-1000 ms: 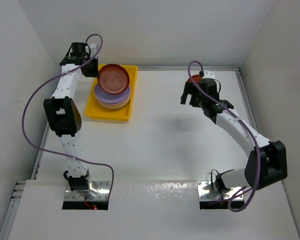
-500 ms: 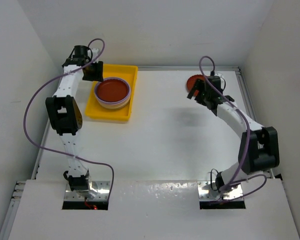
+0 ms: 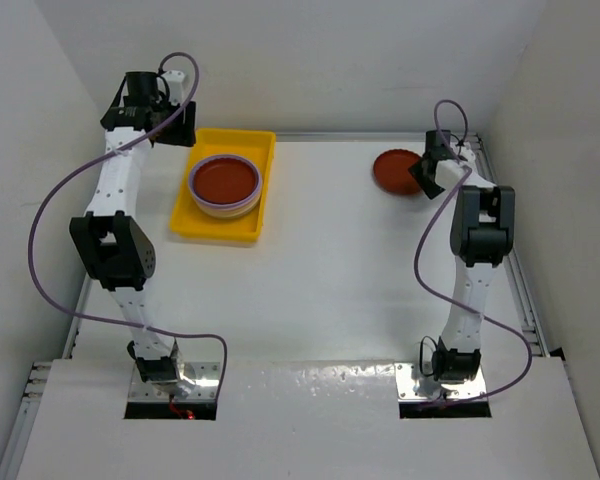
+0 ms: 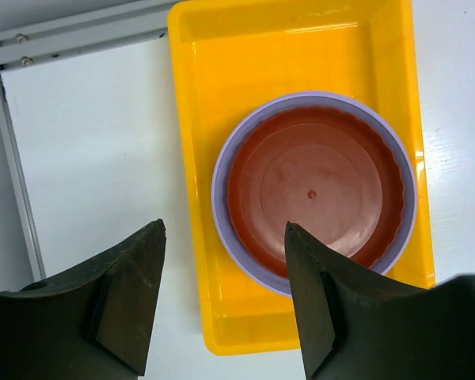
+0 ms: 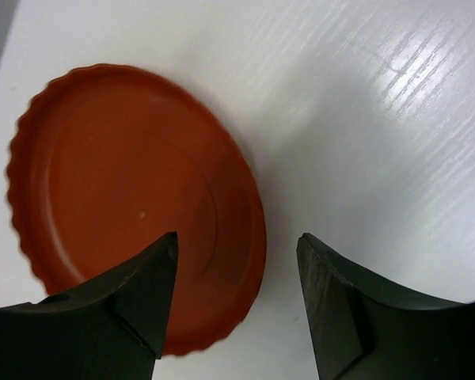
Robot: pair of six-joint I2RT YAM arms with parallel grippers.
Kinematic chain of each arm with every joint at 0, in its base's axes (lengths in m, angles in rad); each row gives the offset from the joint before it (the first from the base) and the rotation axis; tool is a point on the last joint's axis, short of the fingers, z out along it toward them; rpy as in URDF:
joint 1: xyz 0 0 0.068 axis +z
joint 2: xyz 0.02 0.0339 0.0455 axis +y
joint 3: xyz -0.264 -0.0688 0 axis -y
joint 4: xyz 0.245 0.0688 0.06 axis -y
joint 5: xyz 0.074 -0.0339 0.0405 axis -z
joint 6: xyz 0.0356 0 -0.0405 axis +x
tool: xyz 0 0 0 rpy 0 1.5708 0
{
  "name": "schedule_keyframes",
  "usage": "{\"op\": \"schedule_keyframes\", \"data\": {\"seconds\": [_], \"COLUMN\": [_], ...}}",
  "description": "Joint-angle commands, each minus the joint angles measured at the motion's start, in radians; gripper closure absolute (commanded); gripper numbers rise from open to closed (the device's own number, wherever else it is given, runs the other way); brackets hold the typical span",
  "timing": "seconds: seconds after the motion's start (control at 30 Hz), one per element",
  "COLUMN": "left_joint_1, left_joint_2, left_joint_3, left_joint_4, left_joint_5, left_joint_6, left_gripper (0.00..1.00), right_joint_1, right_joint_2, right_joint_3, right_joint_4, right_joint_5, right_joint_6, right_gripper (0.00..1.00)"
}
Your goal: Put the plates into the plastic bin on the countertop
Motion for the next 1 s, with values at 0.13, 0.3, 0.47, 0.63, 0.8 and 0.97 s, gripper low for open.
{"op": "schedule_keyframes", "data": {"seconds": [0.13,0.3,0.47,0.63,0.8,0.97], "left_joint_1": [0.019,0.019,-0.062,-0.175,-0.267,-0.326], "left_joint_2": [-0.051,-0.051,-0.074,-0.074,-0.034,-0.012], "left_joint_3": [-0.022,-0.002,-0.002,-0.004,0.018,0.018], "left_joint_4": [0.003,0.003,-0.007,-0.027,-0.036,-0.056], "left_joint_5": [-0.014,0.067,0.147,0.161,0.237,0.228], "left_joint_6": [0.019,0.019,0.096,0.133,0.113,0.113], "left_gripper": [0.35,0.32,0.25,0.22,0.22,0.22], "right_joint_1": [-0.011,-0.011,0.053,0.283,0.441,0.545], "right_joint_2": [0.115,0.074,-0.080,-0.346,-0.444,-0.461], "right_joint_3": [0.130,0.048,-0.052,-0.254,-0.292,-0.250], "right_joint_4": [-0.133,-0.086,0.072,0.267,0.249,0.226], "right_joint_5": [0.023,0.010,-0.052,-0.058,-0.108,-0.142], "right_joint_6": [0.065,0.070,-0.182,-0.439,-0.536,-0.565], "right_gripper": [0.51,1.00,1.00,1.00,1.00,1.00]}}
